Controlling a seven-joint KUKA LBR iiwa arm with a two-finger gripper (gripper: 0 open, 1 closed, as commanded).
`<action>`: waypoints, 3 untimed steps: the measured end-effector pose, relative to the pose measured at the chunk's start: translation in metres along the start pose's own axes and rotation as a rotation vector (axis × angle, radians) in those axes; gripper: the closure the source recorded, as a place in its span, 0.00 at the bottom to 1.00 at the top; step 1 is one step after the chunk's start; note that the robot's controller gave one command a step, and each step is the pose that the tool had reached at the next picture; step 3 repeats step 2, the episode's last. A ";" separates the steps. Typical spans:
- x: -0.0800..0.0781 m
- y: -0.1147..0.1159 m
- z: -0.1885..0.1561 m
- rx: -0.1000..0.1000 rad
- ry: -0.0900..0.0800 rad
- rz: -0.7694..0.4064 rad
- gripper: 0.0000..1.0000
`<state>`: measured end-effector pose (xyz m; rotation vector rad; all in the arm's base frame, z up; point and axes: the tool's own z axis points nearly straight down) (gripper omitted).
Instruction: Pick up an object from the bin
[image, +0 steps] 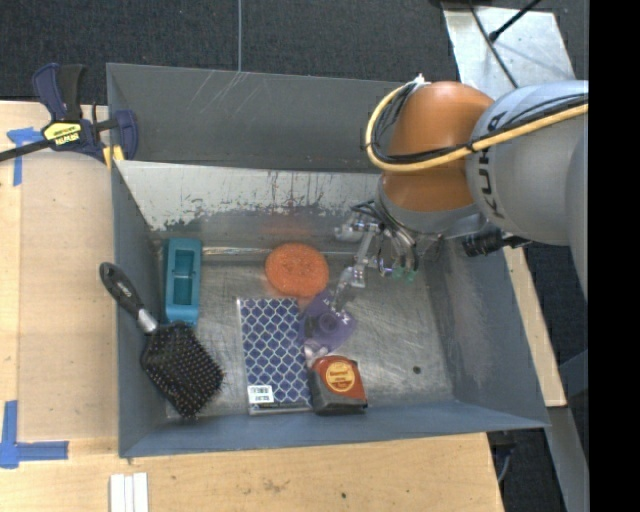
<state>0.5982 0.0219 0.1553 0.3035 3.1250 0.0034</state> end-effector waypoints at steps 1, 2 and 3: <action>-0.003 0.017 0.060 0.002 -0.005 -0.334 0.00; -0.004 0.023 0.059 -0.002 -0.020 -0.375 1.00; -0.004 0.023 0.059 -0.002 -0.020 -0.375 1.00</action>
Offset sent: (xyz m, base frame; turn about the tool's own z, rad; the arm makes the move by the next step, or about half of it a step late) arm -0.0413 0.0808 -0.0853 -0.3936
